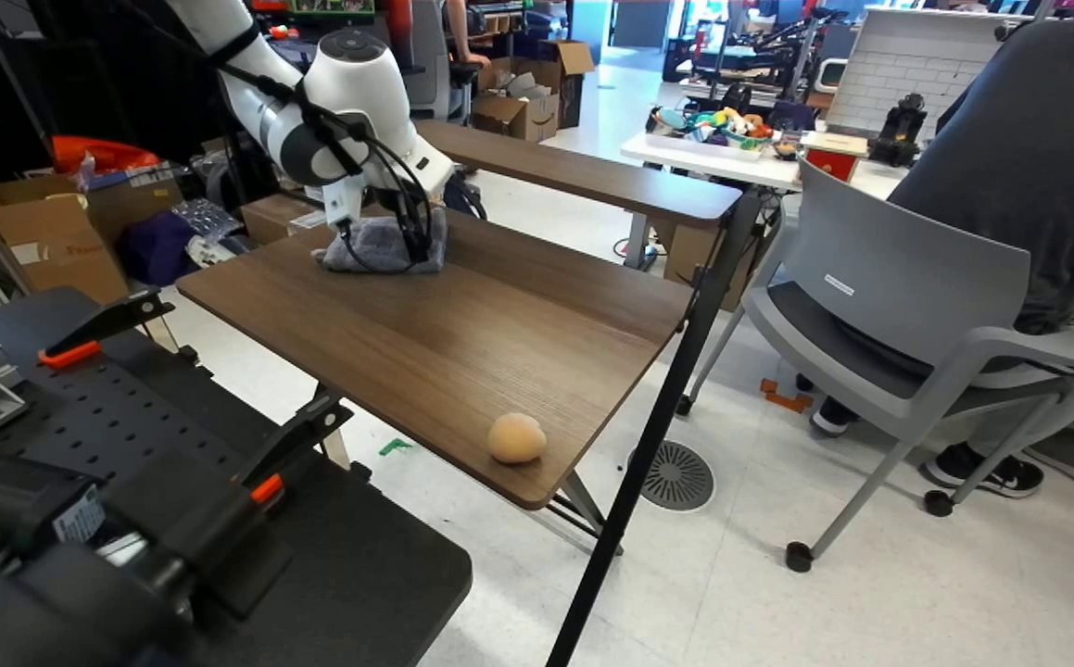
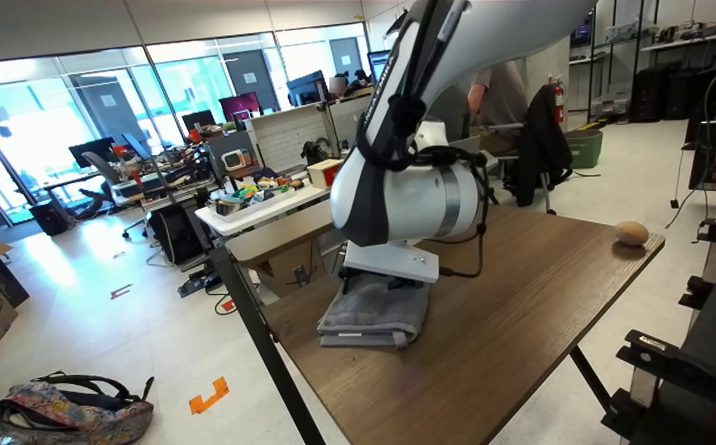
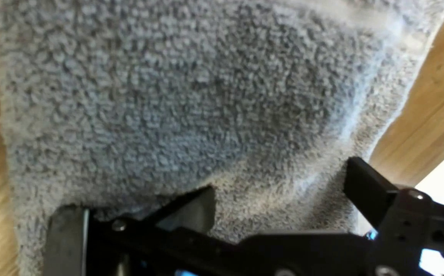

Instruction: Wipe the table with the towel then move the plush toy

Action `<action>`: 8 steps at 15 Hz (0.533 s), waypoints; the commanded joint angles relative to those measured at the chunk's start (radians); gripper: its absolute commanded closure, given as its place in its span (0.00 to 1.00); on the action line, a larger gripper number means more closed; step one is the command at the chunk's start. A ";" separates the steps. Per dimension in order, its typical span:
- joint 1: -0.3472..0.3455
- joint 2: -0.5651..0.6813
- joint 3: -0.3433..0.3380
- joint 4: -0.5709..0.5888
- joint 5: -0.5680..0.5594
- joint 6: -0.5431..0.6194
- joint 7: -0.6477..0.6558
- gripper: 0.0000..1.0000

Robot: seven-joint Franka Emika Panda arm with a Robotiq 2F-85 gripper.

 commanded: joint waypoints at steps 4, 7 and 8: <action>-0.077 -0.191 -0.079 -0.269 -0.109 -0.176 -0.054 0.00; -0.094 -0.312 -0.124 -0.360 -0.210 -0.289 -0.110 0.00; -0.097 -0.344 -0.138 -0.383 -0.244 -0.313 -0.126 0.00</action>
